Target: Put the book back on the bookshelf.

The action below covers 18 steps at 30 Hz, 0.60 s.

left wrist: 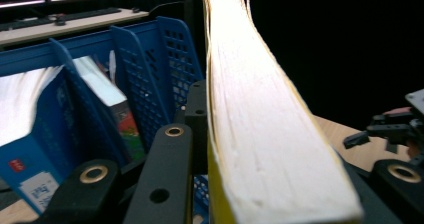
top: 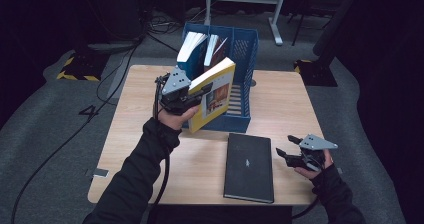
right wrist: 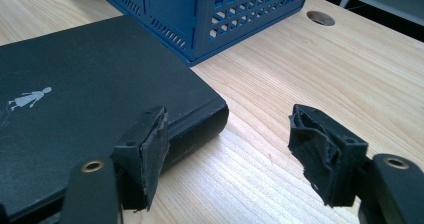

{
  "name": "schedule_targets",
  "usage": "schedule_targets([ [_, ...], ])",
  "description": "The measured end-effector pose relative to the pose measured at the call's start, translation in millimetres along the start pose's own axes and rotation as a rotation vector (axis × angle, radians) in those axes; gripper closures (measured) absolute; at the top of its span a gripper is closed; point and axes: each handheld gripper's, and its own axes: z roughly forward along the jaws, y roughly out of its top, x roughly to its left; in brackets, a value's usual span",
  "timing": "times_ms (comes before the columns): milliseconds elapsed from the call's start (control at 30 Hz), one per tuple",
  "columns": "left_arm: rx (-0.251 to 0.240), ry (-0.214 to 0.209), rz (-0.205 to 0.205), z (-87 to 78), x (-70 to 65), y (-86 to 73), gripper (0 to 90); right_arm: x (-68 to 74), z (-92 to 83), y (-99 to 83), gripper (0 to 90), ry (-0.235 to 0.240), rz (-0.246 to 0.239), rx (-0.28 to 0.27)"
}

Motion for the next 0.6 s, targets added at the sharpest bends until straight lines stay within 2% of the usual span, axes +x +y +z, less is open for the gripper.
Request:
schedule_targets([
  [200,0.027,0.049,-0.022,10.9,6.3,2.2,75.3,0.4,0.7,-0.2,32.8,0.005,-0.001,0.002],
  [300,0.040,0.089,-0.036,20.4,9.9,5.2,75.2,1.0,1.2,-0.2,32.9,0.004,-0.006,0.004],
  [400,0.046,0.112,-0.055,28.8,13.3,9.0,75.3,1.3,1.4,-0.4,32.9,0.004,-0.008,0.006],
  [600,0.074,0.168,-0.065,50.6,18.6,17.3,75.2,1.7,2.1,-0.7,33.1,0.007,-0.009,0.010],
])
